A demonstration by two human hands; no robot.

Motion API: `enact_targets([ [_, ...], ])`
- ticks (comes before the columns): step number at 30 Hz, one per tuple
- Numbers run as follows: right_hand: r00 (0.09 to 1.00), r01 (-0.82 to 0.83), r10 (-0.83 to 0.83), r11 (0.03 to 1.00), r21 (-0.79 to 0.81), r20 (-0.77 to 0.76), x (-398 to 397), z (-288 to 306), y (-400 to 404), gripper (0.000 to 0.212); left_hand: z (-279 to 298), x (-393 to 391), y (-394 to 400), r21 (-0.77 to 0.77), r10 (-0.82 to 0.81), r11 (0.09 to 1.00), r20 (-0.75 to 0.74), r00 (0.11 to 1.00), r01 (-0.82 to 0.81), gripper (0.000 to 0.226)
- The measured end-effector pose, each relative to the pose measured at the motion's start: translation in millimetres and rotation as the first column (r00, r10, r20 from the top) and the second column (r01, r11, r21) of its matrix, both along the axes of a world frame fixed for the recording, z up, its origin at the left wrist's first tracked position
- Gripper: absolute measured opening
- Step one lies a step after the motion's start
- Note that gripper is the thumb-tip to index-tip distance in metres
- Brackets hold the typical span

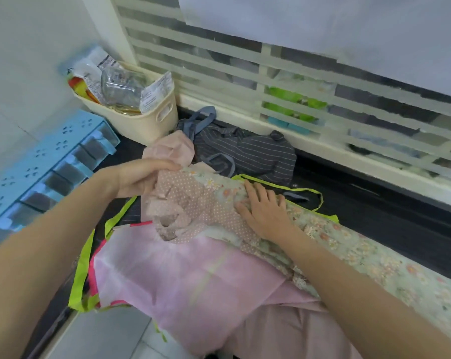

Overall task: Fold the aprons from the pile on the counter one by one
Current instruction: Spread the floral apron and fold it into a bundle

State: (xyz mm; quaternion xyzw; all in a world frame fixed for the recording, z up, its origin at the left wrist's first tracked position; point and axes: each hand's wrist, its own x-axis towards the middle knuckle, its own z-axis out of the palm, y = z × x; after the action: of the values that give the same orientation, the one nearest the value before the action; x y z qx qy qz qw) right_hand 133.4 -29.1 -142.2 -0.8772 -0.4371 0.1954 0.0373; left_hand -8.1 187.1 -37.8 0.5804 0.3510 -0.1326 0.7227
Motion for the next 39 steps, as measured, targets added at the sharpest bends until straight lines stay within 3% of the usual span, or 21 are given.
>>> enact_targets([
  [2, 1.0, -0.005, 0.005, 1.0, -0.021, 0.001, 0.9, 0.8, 4.1, 0.064, -14.3, -14.4, -3.2, -0.121, -0.018, 0.993, -0.017, 1.0, 0.016, 0.091],
  [4, 1.0, -0.003, 0.003, 1.0, -0.017, 0.028, 1.3, 2.0, 9.4, 0.065, -21.6, -10.3, -12.6, -0.093, -0.121, 0.989, -0.024, 0.992, 0.118, 0.093],
  [6, 0.995, -0.035, 0.03, 0.998, 0.047, 0.093, -2.3, 4.5, 17.7, 0.068, -20.7, -0.7, -28.1, 0.027, -0.344, 0.937, -0.083, 0.935, 0.347, 0.082],
  [8, 0.991, -0.085, 0.08, 0.996, 0.039, 0.105, -13.3, 4.5, 26.1, 0.076, -29.8, 3.1, -44.0, 0.283, -0.542, 0.748, -0.262, 0.798, 0.601, 0.066],
  [10, 0.995, -0.065, 0.063, 0.997, 0.03, 0.073, -22.7, 1.1, 30.4, 0.077, -48.9, -0.8, -52.4, 0.549, -0.537, 0.429, -0.483, 0.691, 0.717, 0.063],
  [12, 0.995, -0.065, 0.065, 0.998, 0.005, 0.075, -25.7, -3.3, 30.7, 0.087, -63.8, -10.0, -53.3, 0.699, -0.44, 0.237, -0.542, 0.716, 0.675, 0.03],
  [13, 0.993, -0.088, 0.089, 0.996, -0.007, 0.075, -23.9, -8.1, 30.7, 0.096, -65.0, -14.4, -48.6, 0.747, -0.391, 0.213, -0.526, 0.756, 0.63, 0.019],
  [15, 0.99, -0.119, 0.118, 0.993, 0.018, 0.075, -19.9, -14.0, 29.5, 0.112, -58.3, -21.3, -32.9, 0.816, -0.307, 0.265, -0.434, 0.847, 0.514, 0.018],
  [19, 0.996, -0.086, 0.086, 0.996, 0.038, 0.004, -18.0, -15.7, 27.3, 0.112, -30.7, -31.7, 7.4, 0.915, -0.16, 0.29, -0.241, 0.957, 0.279, 0.017],
  [21, 0.994, -0.106, 0.107, 0.994, 0.031, -0.022, -19.2, -14.3, 23.5, 0.116, -19.7, -32.1, 21.1, 0.886, -0.001, 0.461, -0.066, 0.998, 0.059, 0.016],
  [23, 0.992, -0.123, 0.124, 0.992, 0.039, -0.036, -20.7, -12.5, 20.5, 0.109, -14.0, -28.7, 28.7, 0.762, 0.208, 0.619, 0.071, 0.976, -0.188, 0.017],
  [25, 0.985, -0.174, 0.175, 0.984, 0.027, -0.012, -22.1, -9.2, 19.4, 0.094, -10.8, -29.2, 36.5, 0.686, 0.399, 0.594, 0.202, 0.894, -0.42, 0.025],
  [27, 0.969, -0.247, 0.247, 0.969, -0.007, 0.014, -20.9, -9.2, 15.5, 0.086, -8.9, -33.5, 48.0, 0.728, 0.528, 0.428, 0.279, 0.802, -0.535, 0.031],
  [28, 0.953, -0.294, 0.295, 0.956, -0.024, 0.063, -21.8, -9.8, 12.2, 0.086, -8.4, -36.3, 52.9, 0.801, 0.513, 0.375, 0.24, 0.824, -0.467, 0.026],
  [29, 0.931, -0.34, 0.344, 0.939, -0.052, 0.122, -22.7, -10.8, 9.6, 0.087, -8.1, -38.5, 58.2, 0.862, 0.448, 0.383, 0.141, 0.883, -0.332, 0.018],
  [31, 0.888, -0.399, 0.412, 0.911, -0.107, 0.204, -25.3, -14.1, 3.8, 0.08, -5.8, -43.2, 64.1, 0.868, 0.218, 0.497, -0.118, 0.969, -0.007, 0.016],
  [33, 0.842, -0.459, 0.481, 0.877, -0.143, 0.246, -29.2, -13.0, 5.2, 0.075, -1.3, -38.7, 60.8, 0.747, -0.017, 0.63, -0.258, 0.966, 0.21, 0.034],
  [35, 0.808, -0.527, 0.544, 0.839, -0.134, 0.227, -35.0, -9.2, 11.9, 0.075, 0.9, -28.2, 46.8, 0.666, -0.115, 0.702, -0.244, 0.963, 0.252, 0.034],
  [38, 0.791, -0.578, 0.57, 0.815, -0.031, 0.224, -49.4, -4.6, 28.2, 0.075, -12.7, -12.4, 23.6, 0.584, -0.22, 0.722, -0.314, 0.924, 0.37, 0.009],
  [39, 0.796, -0.587, 0.569, 0.809, 0.031, 0.209, -55.6, -3.7, 35.1, 0.077, -19.3, -9.3, 21.5, 0.54, -0.292, 0.715, -0.347, 0.891, 0.444, 0.021],
])
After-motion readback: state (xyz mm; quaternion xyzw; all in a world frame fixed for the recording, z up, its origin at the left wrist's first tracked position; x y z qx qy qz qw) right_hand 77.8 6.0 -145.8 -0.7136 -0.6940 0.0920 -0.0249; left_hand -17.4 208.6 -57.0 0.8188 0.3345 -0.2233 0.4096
